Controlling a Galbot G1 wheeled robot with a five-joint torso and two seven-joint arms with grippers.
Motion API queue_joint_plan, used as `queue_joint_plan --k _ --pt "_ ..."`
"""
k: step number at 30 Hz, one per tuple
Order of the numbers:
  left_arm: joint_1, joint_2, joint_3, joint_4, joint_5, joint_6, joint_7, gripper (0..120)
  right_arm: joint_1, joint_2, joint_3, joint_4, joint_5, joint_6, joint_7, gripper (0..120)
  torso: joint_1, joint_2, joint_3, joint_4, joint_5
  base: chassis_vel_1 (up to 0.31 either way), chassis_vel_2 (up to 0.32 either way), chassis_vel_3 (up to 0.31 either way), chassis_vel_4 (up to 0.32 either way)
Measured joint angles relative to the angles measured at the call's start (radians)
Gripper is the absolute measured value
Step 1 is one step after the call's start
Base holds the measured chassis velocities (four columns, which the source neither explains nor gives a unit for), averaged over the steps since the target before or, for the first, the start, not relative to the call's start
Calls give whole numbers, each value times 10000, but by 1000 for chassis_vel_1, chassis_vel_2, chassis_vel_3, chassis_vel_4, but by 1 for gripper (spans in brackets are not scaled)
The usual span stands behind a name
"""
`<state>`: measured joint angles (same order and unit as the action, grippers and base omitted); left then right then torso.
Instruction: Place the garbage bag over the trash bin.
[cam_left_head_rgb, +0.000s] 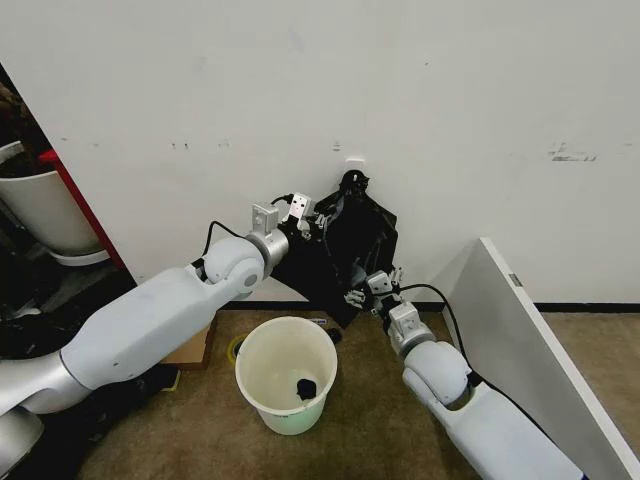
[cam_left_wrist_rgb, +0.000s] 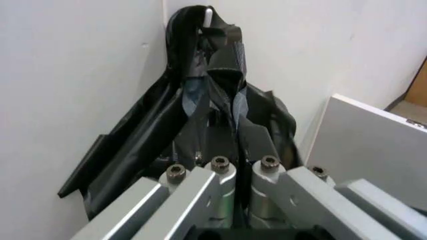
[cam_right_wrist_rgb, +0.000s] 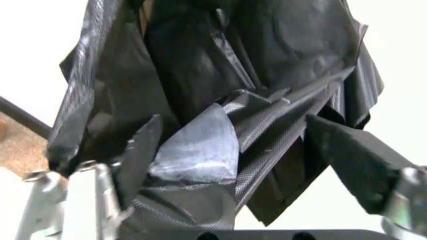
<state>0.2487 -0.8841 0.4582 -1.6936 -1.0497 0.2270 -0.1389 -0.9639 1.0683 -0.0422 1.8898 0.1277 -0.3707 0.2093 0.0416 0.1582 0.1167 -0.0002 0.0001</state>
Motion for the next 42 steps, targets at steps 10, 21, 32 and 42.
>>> queue_joint_plan --k 10,21,32,42 --pt "49 17 -67 -174 -197 -32 -61 0 486 -117 -174 184 2102 -1384 46 38 0 0 0 0 -1 0 0 0 0" --pt "-80 114 -62 -483 -341 -98 -85 0 1134 163 -31 -182 3998 -2445 882 22 0 0 0 1 -1 0 0 0 0" --pt "-45 132 -93 -597 -399 -214 -110 0 1300 311 39 -351 4557 -2297 1057 0 0 0 0 0 -1 0 0 0 0" --pt "746 284 -888 -640 -342 -447 -236 0 102 650 732 216 4393 -118 1461 0 0 0 -2 0 -2 0 0 0 0"
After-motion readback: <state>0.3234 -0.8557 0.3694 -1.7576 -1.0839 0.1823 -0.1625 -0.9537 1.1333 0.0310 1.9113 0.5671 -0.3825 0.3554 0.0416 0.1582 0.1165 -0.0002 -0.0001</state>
